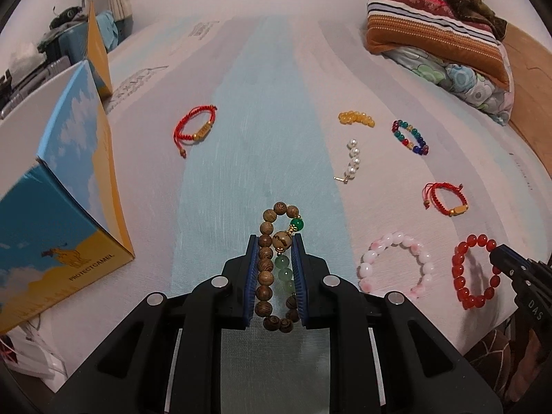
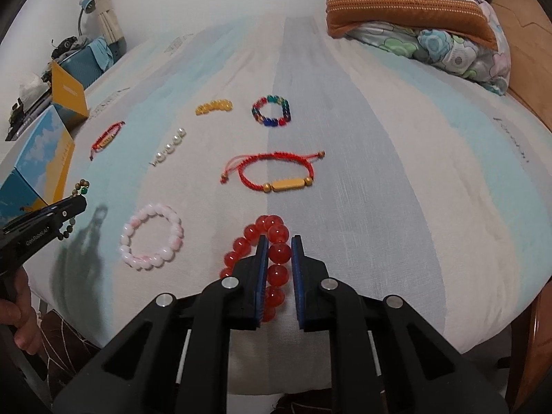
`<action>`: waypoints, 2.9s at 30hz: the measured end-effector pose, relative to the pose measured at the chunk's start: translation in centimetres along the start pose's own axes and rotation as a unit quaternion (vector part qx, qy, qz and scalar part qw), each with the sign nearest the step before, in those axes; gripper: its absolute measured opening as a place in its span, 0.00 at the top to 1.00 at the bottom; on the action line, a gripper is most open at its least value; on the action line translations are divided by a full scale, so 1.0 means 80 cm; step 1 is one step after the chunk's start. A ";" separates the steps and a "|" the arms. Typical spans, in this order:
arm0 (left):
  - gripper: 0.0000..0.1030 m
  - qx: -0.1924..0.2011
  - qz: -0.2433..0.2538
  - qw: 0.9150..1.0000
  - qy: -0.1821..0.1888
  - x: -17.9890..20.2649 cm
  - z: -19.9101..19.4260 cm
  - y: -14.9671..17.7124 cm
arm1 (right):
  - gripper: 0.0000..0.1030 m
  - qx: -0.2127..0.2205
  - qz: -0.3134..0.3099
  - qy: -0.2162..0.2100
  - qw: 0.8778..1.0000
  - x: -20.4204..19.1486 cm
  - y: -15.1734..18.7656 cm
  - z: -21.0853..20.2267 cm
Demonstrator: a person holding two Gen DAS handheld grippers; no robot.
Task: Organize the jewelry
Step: 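Carry both bracelets into the white box and open both tools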
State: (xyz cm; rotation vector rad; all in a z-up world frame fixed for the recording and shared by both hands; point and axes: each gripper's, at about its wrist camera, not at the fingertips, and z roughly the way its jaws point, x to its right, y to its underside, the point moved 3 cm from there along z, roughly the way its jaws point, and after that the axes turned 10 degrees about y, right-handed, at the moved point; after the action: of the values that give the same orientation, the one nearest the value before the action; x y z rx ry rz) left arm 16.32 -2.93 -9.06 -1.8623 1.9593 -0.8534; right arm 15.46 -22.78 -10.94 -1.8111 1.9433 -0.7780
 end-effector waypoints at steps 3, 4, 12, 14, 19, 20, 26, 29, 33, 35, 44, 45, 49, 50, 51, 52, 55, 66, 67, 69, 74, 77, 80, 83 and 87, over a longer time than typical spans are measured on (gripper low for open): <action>0.82 0.002 0.002 1.000 0.000 0.003 -0.005 -0.002 | 0.88 0.007 -0.001 -0.002 1.000 -0.003 -0.005 -0.007; 0.82 0.002 0.003 1.000 0.000 0.004 -0.007 -0.003 | 0.88 0.009 -0.001 -0.003 1.000 -0.004 -0.007 -0.010; 0.82 0.011 0.009 1.000 0.000 0.009 -0.023 -0.013 | 0.88 0.025 -0.004 -0.006 1.000 -0.010 -0.021 -0.025; 0.82 0.012 0.011 1.000 0.001 0.010 -0.028 -0.016 | 0.88 0.029 -0.008 -0.006 1.000 -0.012 -0.025 -0.029; 0.82 0.020 0.015 1.000 0.003 0.014 -0.038 -0.028 | 0.88 0.041 -0.010 -0.004 0.999 -0.014 -0.040 -0.039; 0.82 0.022 0.017 1.000 0.003 0.015 -0.040 -0.031 | 0.88 0.044 -0.010 -0.002 0.999 -0.015 -0.044 -0.042; 0.82 0.035 0.023 0.999 0.004 0.019 -0.053 -0.051 | 0.88 0.061 -0.015 0.000 0.998 -0.019 -0.068 -0.056; 0.82 0.039 0.023 0.999 0.003 0.018 -0.058 -0.061 | 0.88 0.070 -0.021 0.002 0.997 -0.025 -0.083 -0.062; 0.82 0.045 0.025 0.999 -0.002 0.017 -0.066 -0.074 | 0.88 0.082 -0.027 0.002 0.996 -0.038 -0.105 -0.071; 0.82 0.050 0.026 0.998 -0.006 0.015 -0.071 -0.083 | 0.88 0.087 -0.031 0.001 0.996 -0.045 -0.116 -0.075; 0.82 0.072 0.019 0.997 -0.016 -0.010 -0.108 -0.115 | 0.88 0.104 -0.047 -0.010 0.993 -0.091 -0.166 -0.093; 0.82 0.076 0.019 0.997 -0.019 -0.014 -0.114 -0.119 | 0.88 0.106 -0.050 -0.010 0.993 -0.098 -0.171 -0.096; 0.82 0.088 0.016 0.996 -0.031 -0.031 -0.134 -0.130 | 0.88 0.114 -0.060 -0.016 0.992 -0.125 -0.189 -0.104; 0.82 0.090 0.015 0.995 -0.034 -0.035 -0.139 -0.132 | 0.88 0.117 -0.064 -0.016 0.991 -0.132 -0.193 -0.106; 0.82 0.093 0.013 0.995 -0.038 -0.040 -0.144 -0.134 | 0.88 0.121 -0.069 -0.018 0.990 -0.143 -0.198 -0.109; 0.82 0.097 0.012 0.994 -0.043 -0.046 -0.150 -0.135 | 0.88 0.124 -0.073 -0.020 0.989 -0.152 -0.201 -0.112; 0.82 0.102 0.004 0.993 -0.057 -0.069 -0.166 -0.133 | 0.88 0.132 -0.083 -0.031 0.987 -0.180 -0.211 -0.121; 0.82 0.104 -0.046 0.987 -0.116 -0.178 -0.217 -0.112 | 0.88 0.153 -0.145 -0.100 0.972 -0.328 -0.216 -0.163; 0.82 0.102 -0.051 0.986 -0.120 -0.188 -0.220 -0.109 | 0.88 0.153 -0.154 -0.109 0.970 -0.346 -0.214 -0.167; 0.82 0.094 -0.067 0.984 -0.133 -0.213 -0.227 -0.099 | 0.88 0.156 -0.169 -0.123 0.965 -0.376 -0.208 -0.174; 0.82 0.067 -0.108 0.981 -0.150 -0.269 -0.234 -0.078 | 0.88 0.136 -0.213 -0.161 0.954 -0.451 -0.190 -0.180; 0.82 0.049 -0.133 0.977 -0.157 -0.299 -0.235 -0.066 | 0.88 0.112 -0.235 -0.175 0.950 -0.487 -0.178 -0.173; 0.82 0.030 -0.157 0.974 -0.162 -0.324 -0.233 -0.056 | 0.88 0.097 -0.257 -0.174 0.946 -0.511 -0.166 -0.163; 0.82 0.003 -0.183 0.972 -0.147 -0.340 -0.222 -0.047 | 0.88 0.070 -0.279 -0.167 0.943 -0.535 -0.154 -0.144; 0.82 -0.033 -0.202 0.969 -0.141 -0.357 -0.210 -0.034 | 0.88 0.033 -0.309 -0.154 0.938 -0.562 -0.135 -0.118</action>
State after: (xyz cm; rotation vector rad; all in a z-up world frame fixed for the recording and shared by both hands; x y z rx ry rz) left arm 11.64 28.52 0.58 -2.3205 1.4800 -0.5849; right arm 22.85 22.85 -1.39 -2.3629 1.1366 -0.6658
